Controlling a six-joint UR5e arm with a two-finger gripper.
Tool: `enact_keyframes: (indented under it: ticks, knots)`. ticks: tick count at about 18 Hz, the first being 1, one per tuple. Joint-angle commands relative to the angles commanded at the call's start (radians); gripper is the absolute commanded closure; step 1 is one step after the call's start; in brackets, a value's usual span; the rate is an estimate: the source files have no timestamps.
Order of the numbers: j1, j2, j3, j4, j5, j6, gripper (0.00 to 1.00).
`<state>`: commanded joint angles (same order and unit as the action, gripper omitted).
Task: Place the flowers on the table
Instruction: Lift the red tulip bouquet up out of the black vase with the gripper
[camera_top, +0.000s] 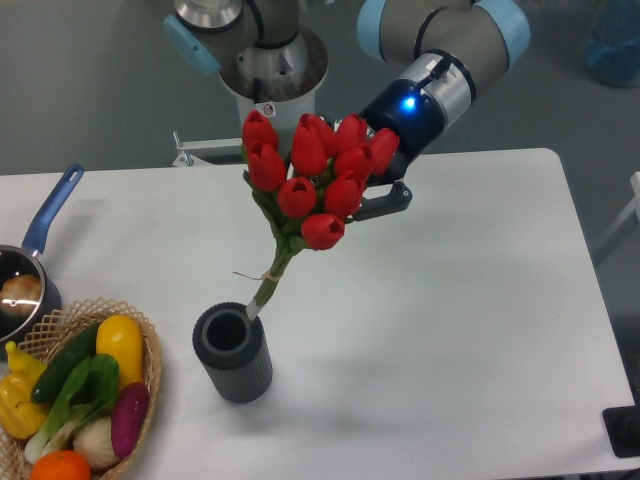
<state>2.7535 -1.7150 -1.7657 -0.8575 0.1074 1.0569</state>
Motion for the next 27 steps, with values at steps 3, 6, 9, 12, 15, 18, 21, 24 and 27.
enact_keyframes:
  ticks: [3, 6, 9, 12, 15, 18, 21, 24, 27]
  knots:
    - [0.005, 0.003, -0.005, 0.000, 0.000, 0.000, 0.72]
    - [0.006, 0.005, -0.001, 0.000, 0.000, -0.005, 0.72]
    - [0.012, 0.015, -0.001, 0.000, 0.011, -0.005, 0.72]
    - [0.049, 0.028, 0.000, 0.000, 0.012, -0.002, 0.72]
    - [0.061, 0.031, 0.011, 0.000, 0.046, 0.000, 0.72]
    - [0.064, 0.035, 0.032, 0.000, 0.116, -0.003, 0.74]
    - [0.074, 0.041, 0.035, 0.000, 0.169, 0.000, 0.75]
    - [0.081, 0.070, 0.028, 0.000, 0.254, 0.006, 0.65]
    - [0.072, 0.098, 0.026, -0.002, 0.379, 0.006, 0.65]
